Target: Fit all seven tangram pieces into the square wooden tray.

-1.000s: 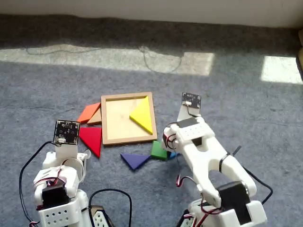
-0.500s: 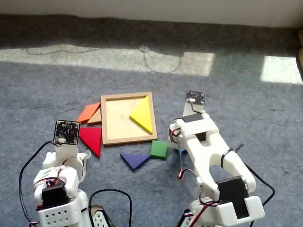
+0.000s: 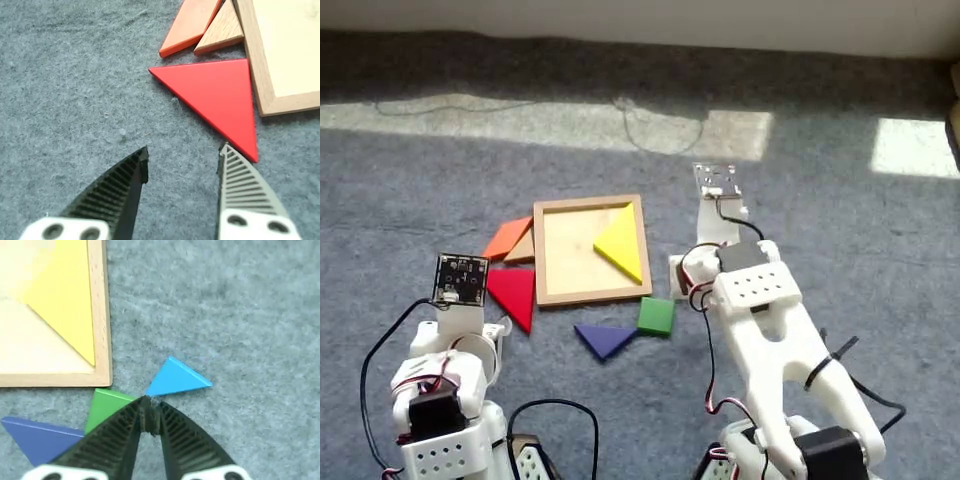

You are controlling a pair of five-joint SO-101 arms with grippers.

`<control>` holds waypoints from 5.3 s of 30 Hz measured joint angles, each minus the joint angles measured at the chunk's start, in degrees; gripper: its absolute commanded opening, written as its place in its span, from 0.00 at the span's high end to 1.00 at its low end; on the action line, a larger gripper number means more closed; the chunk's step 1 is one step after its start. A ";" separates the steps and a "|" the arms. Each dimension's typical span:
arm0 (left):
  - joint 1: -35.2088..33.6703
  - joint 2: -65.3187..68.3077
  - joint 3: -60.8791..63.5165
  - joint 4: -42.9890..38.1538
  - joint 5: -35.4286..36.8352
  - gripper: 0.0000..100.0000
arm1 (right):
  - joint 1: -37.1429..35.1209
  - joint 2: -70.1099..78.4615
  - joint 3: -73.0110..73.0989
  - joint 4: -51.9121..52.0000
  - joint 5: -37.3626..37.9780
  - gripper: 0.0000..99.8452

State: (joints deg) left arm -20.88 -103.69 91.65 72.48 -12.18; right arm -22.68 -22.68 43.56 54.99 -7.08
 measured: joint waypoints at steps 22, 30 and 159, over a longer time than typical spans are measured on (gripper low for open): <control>0.00 0.00 0.00 0.00 0.00 0.76 | 0.09 21.45 -11.34 0.18 -24.62 0.71; 0.00 0.00 0.00 0.00 0.00 0.76 | 0.09 32.62 -18.73 0.35 -24.70 0.72; 0.00 0.00 0.00 0.00 0.00 0.76 | -36.04 1.14 5.45 11.25 -13.54 0.73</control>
State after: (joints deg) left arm -20.88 -103.69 91.65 72.48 -12.18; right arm -58.73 -21.54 49.01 66.24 -20.62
